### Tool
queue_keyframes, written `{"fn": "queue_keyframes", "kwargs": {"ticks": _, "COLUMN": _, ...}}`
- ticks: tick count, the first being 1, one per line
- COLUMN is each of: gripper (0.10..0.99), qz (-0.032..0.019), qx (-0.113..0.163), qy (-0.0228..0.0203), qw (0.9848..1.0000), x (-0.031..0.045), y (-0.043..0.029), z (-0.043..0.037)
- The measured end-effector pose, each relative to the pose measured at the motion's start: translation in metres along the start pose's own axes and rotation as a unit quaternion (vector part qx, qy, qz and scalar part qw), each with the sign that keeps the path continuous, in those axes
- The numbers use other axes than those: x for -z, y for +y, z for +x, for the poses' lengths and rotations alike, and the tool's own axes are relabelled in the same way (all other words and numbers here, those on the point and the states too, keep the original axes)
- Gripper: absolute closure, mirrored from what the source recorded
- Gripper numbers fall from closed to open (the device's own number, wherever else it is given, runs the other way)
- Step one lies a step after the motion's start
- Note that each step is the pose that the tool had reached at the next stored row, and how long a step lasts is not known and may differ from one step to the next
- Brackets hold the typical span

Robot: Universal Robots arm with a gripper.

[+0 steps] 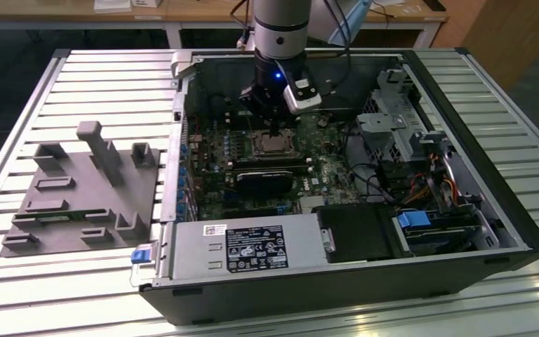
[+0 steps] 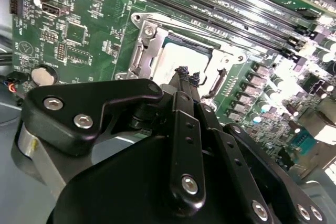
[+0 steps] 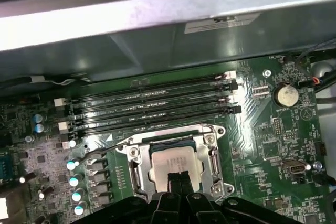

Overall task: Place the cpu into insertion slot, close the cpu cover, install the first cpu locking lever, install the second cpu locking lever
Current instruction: 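Close the cpu cover, then install the first cpu locking lever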

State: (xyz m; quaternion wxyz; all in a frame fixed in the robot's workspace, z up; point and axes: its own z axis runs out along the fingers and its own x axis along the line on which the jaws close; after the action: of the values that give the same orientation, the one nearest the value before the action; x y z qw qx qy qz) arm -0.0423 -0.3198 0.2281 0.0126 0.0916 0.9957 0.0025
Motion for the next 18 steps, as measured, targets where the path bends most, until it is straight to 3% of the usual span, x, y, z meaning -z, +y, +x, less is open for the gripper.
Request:
{"fn": "queue_keyframes", "kwargs": {"ticks": 5, "gripper": 0.984, "qz": -0.0004, "qx": 0.0, "qy": -0.0015, "qw": 1.0, "x": 0.0043, "y": 0.0, "z": 0.0002}}
{"fn": "queue_keyframes", "kwargs": {"ticks": 18, "gripper": 0.984, "qz": -0.0006, "qx": 0.0, "qy": -0.0021, "qw": 1.0, "x": 0.0038, "y": -0.0002, "z": 0.0012}}
